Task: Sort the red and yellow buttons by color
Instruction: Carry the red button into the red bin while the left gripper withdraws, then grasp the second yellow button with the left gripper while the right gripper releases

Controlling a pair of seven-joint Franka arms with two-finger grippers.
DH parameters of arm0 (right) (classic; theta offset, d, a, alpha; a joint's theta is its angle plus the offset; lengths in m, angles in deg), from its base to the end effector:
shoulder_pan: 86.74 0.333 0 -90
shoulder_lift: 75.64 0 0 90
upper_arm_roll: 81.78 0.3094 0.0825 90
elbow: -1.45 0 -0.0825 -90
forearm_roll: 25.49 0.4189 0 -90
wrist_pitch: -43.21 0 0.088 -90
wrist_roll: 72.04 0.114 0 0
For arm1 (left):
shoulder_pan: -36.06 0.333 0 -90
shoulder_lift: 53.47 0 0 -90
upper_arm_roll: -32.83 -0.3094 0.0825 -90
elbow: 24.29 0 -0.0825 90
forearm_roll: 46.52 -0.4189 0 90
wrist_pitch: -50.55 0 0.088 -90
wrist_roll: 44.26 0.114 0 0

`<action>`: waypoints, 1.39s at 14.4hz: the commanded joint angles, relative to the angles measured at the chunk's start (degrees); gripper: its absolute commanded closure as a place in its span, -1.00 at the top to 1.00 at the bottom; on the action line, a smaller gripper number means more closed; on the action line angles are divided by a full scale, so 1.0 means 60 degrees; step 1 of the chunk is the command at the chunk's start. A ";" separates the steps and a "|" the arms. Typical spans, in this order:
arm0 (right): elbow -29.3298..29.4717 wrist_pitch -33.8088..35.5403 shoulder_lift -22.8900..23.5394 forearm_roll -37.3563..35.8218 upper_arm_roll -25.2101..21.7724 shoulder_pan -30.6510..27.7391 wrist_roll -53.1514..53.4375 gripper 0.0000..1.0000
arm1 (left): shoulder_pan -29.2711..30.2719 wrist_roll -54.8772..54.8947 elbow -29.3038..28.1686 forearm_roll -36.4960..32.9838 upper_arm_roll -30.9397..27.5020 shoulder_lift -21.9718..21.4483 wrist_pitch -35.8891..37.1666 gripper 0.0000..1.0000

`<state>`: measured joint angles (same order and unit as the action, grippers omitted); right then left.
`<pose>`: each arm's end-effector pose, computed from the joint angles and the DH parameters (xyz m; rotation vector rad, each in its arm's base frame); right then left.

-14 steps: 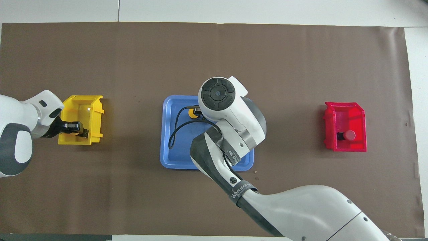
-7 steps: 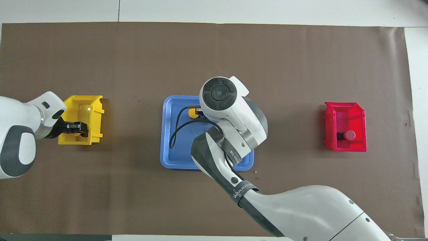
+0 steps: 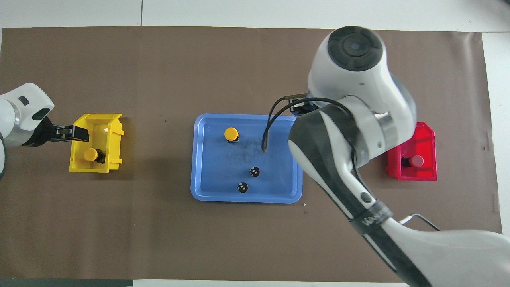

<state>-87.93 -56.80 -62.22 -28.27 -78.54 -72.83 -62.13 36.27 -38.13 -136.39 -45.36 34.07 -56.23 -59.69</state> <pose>0.6340 0.1876 0.4846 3.0892 0.2084 -0.0602 0.5798 -0.0121 0.4725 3.1188 -0.1844 0.0258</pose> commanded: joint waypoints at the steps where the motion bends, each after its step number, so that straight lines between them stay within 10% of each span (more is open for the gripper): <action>1: -0.2180 -0.0220 -0.1721 0.0681 0.0163 -0.2018 -0.2786 -0.73 | -0.0196 0.0253 0.2752 -0.0003 0.0085 0.0589 0.2166 1.00; 3: -0.2753 -0.0803 -0.1855 0.0697 0.0148 -0.2798 -0.4107 -0.73 | -0.0634 0.0107 0.3668 0.0041 0.0100 0.1029 0.2569 1.00; 6: -0.4233 -0.2488 -0.2280 0.0697 0.0148 -0.3503 -0.5457 -0.73 | -0.1934 -0.1541 0.2340 0.0041 0.0100 0.0957 0.0787 1.00; 12: -0.5025 -0.3544 -0.2208 0.0697 0.0134 -0.4119 -0.7098 -0.73 | -0.4852 -0.4986 0.1881 0.0158 0.0100 0.3106 -0.2409 1.00; 20: -0.6168 -0.5082 -0.2178 0.0697 0.0134 -0.4208 -0.7218 -0.72 | -0.5894 -0.6367 0.1839 0.0158 0.0115 0.3858 -0.2720 1.00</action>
<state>-122.35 -84.69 -73.75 -24.59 -78.33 -97.62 -105.11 2.55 -74.76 -125.28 -45.34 35.77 -32.93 -75.33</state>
